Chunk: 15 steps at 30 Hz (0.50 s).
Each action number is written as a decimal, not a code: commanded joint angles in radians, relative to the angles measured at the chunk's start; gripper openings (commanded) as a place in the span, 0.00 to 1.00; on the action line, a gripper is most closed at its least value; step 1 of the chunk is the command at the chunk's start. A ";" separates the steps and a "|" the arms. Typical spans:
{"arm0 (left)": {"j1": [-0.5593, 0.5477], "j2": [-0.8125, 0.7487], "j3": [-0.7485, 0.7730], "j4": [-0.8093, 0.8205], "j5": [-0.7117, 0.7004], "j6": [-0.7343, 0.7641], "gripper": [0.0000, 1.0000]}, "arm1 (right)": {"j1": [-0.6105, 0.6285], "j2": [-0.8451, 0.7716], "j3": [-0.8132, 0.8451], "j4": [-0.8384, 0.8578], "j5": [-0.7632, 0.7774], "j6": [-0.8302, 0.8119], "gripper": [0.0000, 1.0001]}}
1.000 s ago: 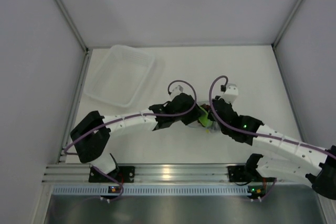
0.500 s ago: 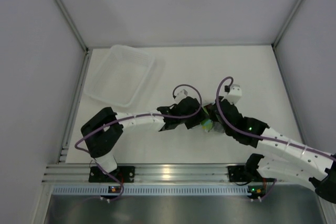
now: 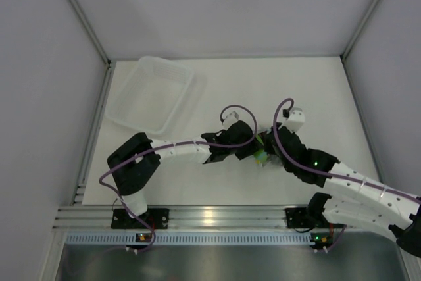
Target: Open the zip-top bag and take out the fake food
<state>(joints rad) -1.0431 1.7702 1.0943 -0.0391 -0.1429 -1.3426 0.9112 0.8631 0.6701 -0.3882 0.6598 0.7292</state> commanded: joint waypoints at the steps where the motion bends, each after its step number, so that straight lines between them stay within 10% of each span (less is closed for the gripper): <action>1: -0.003 -0.026 0.013 0.028 -0.029 0.017 0.18 | -0.012 0.000 0.005 0.038 0.029 -0.010 0.00; 15: -0.006 -0.169 -0.025 0.028 -0.090 0.082 0.00 | -0.015 0.119 0.002 0.103 0.060 -0.060 0.00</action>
<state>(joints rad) -1.0523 1.6726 1.0855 -0.0387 -0.1905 -1.2797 0.9108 0.9741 0.6674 -0.3603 0.7002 0.6983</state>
